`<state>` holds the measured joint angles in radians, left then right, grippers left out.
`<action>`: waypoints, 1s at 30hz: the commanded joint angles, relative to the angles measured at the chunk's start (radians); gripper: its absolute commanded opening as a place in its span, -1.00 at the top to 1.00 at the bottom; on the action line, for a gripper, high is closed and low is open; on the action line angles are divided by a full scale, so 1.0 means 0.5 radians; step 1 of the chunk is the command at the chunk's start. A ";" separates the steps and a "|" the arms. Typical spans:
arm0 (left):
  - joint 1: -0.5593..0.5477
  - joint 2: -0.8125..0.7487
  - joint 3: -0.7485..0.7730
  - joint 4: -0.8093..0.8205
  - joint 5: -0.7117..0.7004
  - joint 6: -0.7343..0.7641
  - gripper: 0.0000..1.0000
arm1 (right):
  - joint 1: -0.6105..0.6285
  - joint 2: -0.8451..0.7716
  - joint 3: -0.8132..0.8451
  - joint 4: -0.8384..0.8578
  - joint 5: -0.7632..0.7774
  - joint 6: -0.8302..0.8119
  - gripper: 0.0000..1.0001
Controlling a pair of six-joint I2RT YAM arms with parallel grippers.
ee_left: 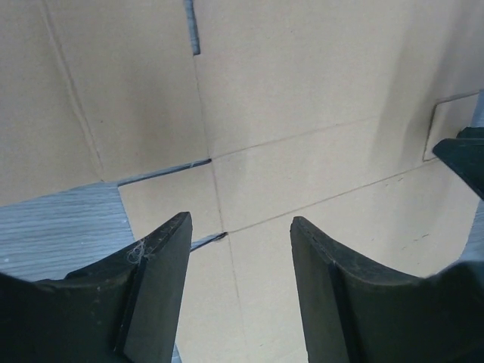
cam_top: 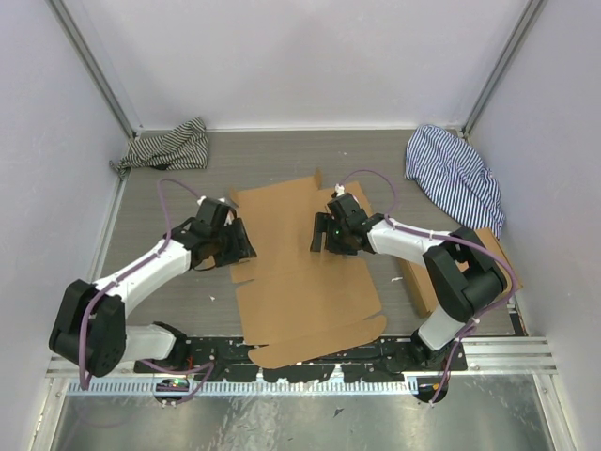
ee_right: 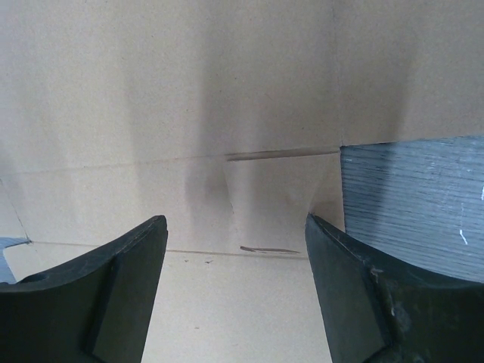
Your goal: Fold the paper box
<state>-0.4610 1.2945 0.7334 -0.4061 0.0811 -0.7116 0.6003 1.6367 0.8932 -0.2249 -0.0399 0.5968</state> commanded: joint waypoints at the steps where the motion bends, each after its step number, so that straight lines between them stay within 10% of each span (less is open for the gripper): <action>1: -0.008 -0.008 0.012 -0.163 -0.051 -0.014 -0.23 | 0.004 0.123 -0.074 -0.053 -0.046 0.035 -0.58; 30: -0.177 0.460 0.014 -0.188 -0.202 0.042 -0.28 | 0.005 0.107 -0.083 -0.069 -0.046 0.022 -0.58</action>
<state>-0.5289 1.4708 0.7666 -0.5507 -0.0326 -0.6811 0.5999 1.6409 0.8932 -0.2089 -0.0479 0.5980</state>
